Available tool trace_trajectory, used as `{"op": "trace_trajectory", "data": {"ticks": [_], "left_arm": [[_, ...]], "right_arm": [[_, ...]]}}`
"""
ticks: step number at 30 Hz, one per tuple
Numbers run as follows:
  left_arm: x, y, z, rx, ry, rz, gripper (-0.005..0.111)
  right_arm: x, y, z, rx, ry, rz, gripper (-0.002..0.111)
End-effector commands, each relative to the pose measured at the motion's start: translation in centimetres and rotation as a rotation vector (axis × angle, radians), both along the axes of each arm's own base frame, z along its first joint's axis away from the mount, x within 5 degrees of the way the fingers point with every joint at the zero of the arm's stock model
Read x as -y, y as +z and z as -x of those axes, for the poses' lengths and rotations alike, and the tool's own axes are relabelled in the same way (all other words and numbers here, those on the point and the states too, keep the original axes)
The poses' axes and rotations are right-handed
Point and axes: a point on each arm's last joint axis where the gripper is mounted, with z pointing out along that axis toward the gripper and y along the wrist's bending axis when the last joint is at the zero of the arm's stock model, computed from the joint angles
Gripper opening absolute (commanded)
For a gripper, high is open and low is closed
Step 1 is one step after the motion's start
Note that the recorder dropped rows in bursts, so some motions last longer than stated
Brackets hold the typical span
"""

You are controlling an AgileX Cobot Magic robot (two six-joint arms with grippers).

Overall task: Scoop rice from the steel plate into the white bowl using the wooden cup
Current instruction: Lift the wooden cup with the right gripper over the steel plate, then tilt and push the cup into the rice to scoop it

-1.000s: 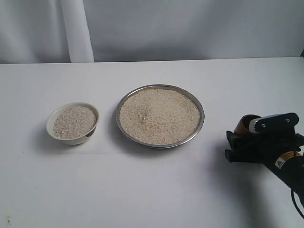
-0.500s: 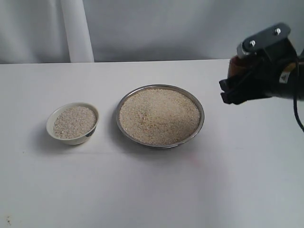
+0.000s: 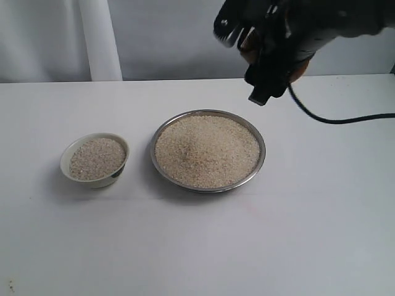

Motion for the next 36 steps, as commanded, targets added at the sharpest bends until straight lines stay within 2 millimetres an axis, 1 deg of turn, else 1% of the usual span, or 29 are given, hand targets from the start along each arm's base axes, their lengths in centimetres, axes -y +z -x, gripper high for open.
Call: {"op": "trace_trajectory", "data": {"ticks": [1,3,5,9,10,11,15,23,28,36], "left_arm": [[0.0,0.1,0.0,0.009,-0.004,0.005,0.0],[0.0,0.1,0.0,0.009,-0.004,0.005,0.0],[0.0,0.1,0.0,0.009,-0.004,0.005,0.0],[0.0,0.1,0.0,0.009,-0.004,0.005,0.0],[0.0,0.1,0.0,0.009,-0.004,0.005,0.0],[0.0,0.1,0.0,0.009,-0.004,0.005,0.0],[0.0,0.1,0.0,0.009,-0.004,0.005,0.0],[0.0,0.1,0.0,0.009,-0.004,0.005,0.0],[0.0,0.1,0.0,0.009,-0.004,0.005,0.0],[0.0,0.1,0.0,0.009,-0.004,0.005,0.0]], "right_arm": [[-2.3,-1.0,-1.3,0.023,0.01,0.25,0.0],[-3.5,-2.0,-1.8,0.021,0.041,0.362,0.0],[-4.4,-3.5,-2.3,-0.016,0.076,0.499,0.0],[-5.5,-6.3,-3.1,-0.077,0.09,0.753,0.0],[-5.5,-6.8,-3.3,-0.086,0.078,0.79,0.0],[-6.0,-7.5,-3.4,-0.09,0.098,0.836,0.0],[-6.8,-10.1,-3.9,-0.113,0.167,0.958,0.0],[-8.1,-13.8,-3.9,-0.159,0.225,1.033,0.0],[-8.3,-16.1,-4.0,-0.197,0.241,1.063,0.0],[-8.4,-18.2,-4.0,-0.244,0.254,1.067,0.0]]}}
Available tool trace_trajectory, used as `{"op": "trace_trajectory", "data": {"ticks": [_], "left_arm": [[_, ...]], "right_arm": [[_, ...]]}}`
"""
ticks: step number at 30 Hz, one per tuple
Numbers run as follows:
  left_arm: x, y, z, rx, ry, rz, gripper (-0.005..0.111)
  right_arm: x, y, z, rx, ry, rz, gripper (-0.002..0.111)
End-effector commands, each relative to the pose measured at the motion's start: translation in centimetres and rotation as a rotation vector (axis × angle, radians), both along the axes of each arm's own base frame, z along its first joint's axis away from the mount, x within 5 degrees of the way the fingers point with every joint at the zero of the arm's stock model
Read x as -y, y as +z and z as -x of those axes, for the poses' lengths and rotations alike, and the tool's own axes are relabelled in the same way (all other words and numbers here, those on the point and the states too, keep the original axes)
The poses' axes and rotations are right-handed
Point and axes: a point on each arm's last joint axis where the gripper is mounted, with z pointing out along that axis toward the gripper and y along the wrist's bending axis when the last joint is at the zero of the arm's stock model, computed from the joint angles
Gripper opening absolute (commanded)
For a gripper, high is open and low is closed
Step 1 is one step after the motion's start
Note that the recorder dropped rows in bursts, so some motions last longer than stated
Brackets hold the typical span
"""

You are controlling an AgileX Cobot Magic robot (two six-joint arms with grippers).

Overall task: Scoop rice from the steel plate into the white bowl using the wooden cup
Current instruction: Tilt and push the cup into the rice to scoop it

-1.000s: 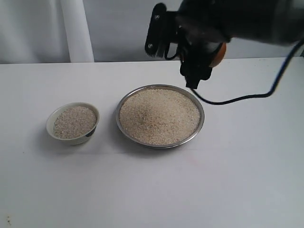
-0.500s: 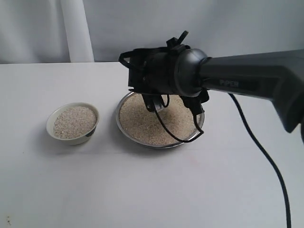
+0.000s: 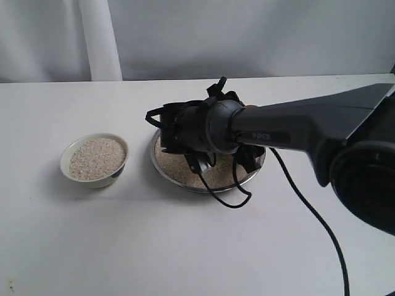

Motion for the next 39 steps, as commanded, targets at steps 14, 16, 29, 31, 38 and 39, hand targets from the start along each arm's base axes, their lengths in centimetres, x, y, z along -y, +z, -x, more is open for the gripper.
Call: {"op": "trace_trajectory", "data": {"ticks": [14,16,29,31,38,39], "left_arm": [[0.0,0.1,0.0,0.009,-0.004,0.005,0.0],[0.0,0.1,0.0,0.009,-0.004,0.005,0.0],[0.0,0.1,0.0,0.009,-0.004,0.005,0.0],[0.0,0.1,0.0,0.009,-0.004,0.005,0.0],[0.0,0.1,0.0,0.009,-0.004,0.005,0.0],[0.0,0.1,0.0,0.009,-0.004,0.005,0.0]], "right_arm": [[-1.0,-3.4,0.0,-0.077,0.05,-0.059,0.0],[-1.1,-3.9,-0.1,-0.072,0.045,-0.086,0.0],[-2.6,-5.0,0.1,-0.067,0.001,-0.365,0.0],[-2.8,-5.1,0.1,-0.069,-0.012,-0.413,0.0],[-3.1,-5.2,0.1,-0.007,-0.125,-0.553,0.0],[-3.1,-5.2,0.1,0.002,-0.14,-0.567,0.0]]}}
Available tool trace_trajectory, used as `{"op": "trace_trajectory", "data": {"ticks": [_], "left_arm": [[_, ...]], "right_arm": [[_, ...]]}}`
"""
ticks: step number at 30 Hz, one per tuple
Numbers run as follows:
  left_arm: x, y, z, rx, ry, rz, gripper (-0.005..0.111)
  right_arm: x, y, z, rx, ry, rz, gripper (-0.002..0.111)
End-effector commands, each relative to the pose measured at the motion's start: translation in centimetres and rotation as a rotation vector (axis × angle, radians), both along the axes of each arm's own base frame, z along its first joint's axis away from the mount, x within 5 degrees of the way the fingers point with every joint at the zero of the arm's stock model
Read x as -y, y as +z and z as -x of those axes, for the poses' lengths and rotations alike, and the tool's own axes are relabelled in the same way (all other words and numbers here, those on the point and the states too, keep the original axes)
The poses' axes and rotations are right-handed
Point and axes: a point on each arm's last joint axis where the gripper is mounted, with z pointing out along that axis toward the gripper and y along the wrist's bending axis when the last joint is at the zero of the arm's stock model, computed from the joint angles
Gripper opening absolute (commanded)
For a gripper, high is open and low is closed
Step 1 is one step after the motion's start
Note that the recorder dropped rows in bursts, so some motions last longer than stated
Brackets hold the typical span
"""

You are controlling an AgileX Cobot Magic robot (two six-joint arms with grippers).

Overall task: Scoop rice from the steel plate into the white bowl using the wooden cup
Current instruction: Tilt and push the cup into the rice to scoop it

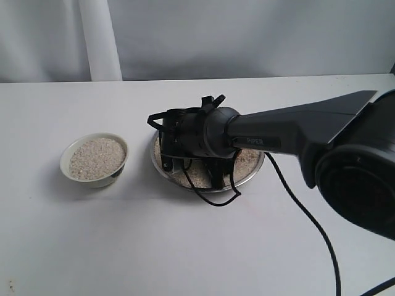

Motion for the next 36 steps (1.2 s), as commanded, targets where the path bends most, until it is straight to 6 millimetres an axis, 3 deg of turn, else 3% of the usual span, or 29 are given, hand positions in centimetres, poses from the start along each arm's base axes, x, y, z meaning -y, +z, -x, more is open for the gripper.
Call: {"op": "trace_trajectory", "data": {"ticks": [1,13,21,29,36], "left_arm": [[0.0,0.1,0.0,0.009,-0.004,0.005,0.0],[0.0,0.1,0.0,0.009,-0.004,0.005,0.0],[0.0,0.1,0.0,0.009,-0.004,0.005,0.0],[0.0,0.1,0.0,0.009,-0.004,0.005,0.0],[0.0,0.1,0.0,0.009,-0.004,0.005,0.0]], "right_arm": [[-0.7,-1.6,0.5,-0.032,-0.09,-0.17,0.0],[-1.0,-0.7,0.3,0.045,-0.244,-0.354,0.0],[0.9,-1.2,0.8,0.047,-0.34,-0.435,0.0],[2.2,0.0,0.9,0.046,-0.405,-0.709,0.0],[2.8,0.8,0.6,0.079,-0.469,-0.769,0.0]]}}
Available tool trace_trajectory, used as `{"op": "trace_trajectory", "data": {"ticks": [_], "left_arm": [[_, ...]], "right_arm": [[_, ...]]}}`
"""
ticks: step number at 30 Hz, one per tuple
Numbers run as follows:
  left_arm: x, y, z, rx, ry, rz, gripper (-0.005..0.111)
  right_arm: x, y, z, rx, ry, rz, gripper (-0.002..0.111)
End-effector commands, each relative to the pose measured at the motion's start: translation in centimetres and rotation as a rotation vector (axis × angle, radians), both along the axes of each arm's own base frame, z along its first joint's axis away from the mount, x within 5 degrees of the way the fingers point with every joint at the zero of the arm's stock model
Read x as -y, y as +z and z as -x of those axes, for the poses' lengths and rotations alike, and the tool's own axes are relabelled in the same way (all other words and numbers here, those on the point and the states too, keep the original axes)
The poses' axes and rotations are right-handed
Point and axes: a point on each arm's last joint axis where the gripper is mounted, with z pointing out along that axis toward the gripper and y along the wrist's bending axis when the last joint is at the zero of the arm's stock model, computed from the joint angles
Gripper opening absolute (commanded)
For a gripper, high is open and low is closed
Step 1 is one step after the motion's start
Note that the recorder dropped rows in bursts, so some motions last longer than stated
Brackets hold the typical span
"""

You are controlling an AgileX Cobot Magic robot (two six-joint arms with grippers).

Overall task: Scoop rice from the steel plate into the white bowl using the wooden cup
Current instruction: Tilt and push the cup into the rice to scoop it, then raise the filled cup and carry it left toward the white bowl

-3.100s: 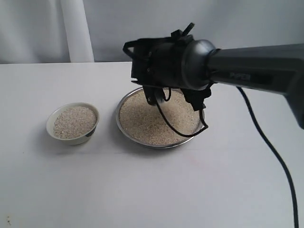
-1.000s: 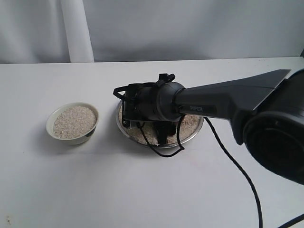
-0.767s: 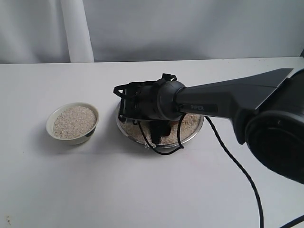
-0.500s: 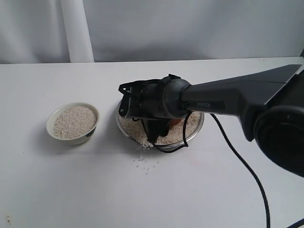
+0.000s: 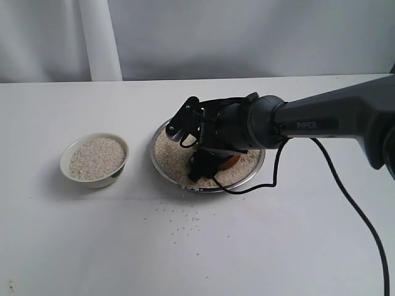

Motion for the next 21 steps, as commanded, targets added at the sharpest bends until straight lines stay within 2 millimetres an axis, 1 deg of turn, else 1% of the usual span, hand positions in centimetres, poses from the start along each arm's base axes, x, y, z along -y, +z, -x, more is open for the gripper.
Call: {"op": "trace_trajectory", "data": {"ticks": [1,4,8,14,21], "left_arm": [[0.0,0.1,0.0,0.009,-0.004,0.005,0.0],[0.0,0.1,0.0,0.009,-0.004,0.005,0.0],[0.0,0.1,0.0,0.009,-0.004,0.005,0.0],[0.0,0.1,0.0,0.009,-0.004,0.005,0.0],[0.0,0.1,0.0,0.009,-0.004,0.005,0.0]], "right_arm": [[-0.1,0.0,0.1,-0.004,-0.043,-0.077,0.0],[-0.1,0.5,0.0,0.022,-0.067,-0.104,0.0],[-0.1,1.9,-0.1,0.058,-0.09,-0.136,0.0],[0.0,4.8,0.0,0.111,-0.138,-0.222,0.0],[0.0,7.1,0.2,0.149,-0.139,-0.284,0.0]]}}
